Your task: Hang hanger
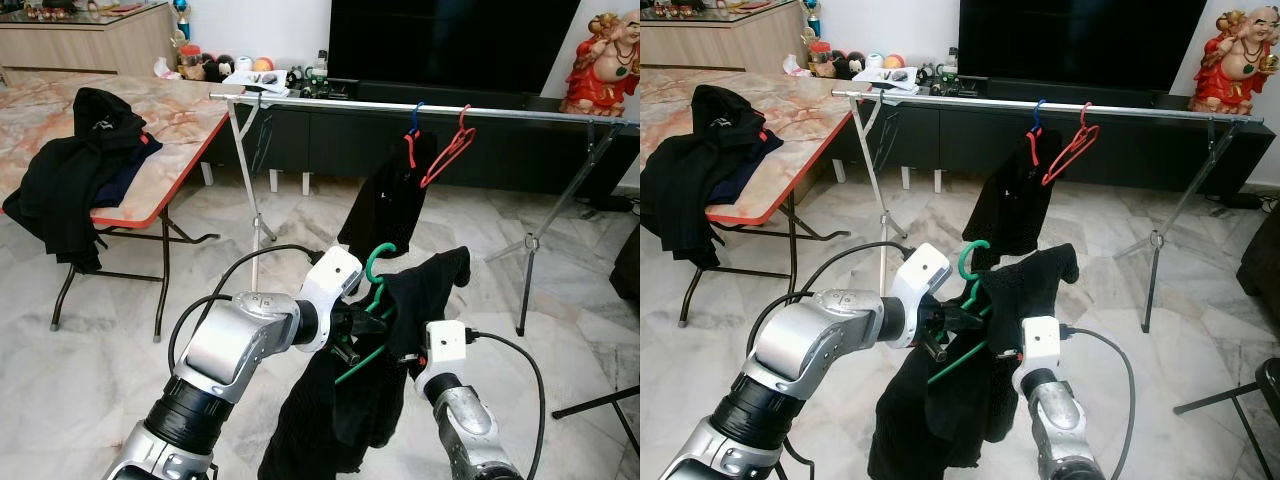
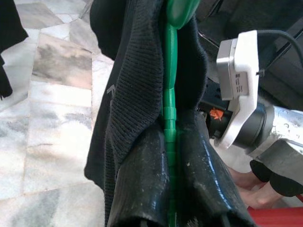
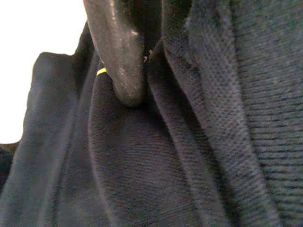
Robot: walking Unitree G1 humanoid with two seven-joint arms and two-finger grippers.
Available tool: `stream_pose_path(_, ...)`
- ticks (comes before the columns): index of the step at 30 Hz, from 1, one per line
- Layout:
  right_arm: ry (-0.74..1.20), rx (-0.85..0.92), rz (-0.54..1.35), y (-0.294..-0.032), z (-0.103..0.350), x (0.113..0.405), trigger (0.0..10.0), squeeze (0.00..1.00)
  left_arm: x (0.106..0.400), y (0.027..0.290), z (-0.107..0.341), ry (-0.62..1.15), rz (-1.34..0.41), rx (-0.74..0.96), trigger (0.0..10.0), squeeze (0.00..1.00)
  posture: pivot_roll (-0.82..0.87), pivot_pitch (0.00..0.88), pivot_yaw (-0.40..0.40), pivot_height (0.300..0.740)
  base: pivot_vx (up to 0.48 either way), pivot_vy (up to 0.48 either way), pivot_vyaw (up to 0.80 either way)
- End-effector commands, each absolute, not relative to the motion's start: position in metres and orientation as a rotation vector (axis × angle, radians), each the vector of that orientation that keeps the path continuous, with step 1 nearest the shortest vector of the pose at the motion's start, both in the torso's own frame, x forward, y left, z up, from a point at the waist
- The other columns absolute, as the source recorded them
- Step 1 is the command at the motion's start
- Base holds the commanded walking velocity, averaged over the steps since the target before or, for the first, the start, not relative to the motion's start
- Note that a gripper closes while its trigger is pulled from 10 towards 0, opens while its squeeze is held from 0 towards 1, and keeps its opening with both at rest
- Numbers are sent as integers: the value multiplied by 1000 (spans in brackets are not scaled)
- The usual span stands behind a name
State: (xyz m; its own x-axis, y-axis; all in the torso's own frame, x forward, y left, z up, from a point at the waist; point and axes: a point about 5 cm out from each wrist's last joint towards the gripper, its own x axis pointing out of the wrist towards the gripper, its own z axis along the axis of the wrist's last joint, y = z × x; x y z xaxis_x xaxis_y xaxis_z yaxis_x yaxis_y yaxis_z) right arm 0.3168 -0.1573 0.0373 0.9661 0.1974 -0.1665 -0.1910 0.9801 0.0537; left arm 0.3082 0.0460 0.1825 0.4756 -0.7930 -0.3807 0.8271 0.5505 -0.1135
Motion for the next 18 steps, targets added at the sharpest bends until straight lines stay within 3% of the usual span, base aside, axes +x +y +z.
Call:
stream_pose_path(1, 150, 40, 174, -163, 44, 322, 0, 0, 306, 45, 187, 381, -1007, 119, 10000, 0, 181, 0, -16, 740, 0, 0, 0)
stream_pose_path(12, 112, -2, 102, -192, 56, 327, 0, 0, 310, 77, 165, 402, -947, 348, 10000, 0, 176, 0, -19, 740, 0, 0, 0)
stream_pose_path(16, 106, -23, 73, -204, 61, 329, 0, 0, 305, 91, 163, 348, -1020, 508, 10000, 0, 177, 0, -19, 740, 0, 0, 0)
stream_pose_path(18, 107, -38, 58, -212, 64, 330, 0, 0, 295, 103, 162, 339, -1136, 586, 10000, 0, 174, 0, -18, 740, 0, 0, 0)
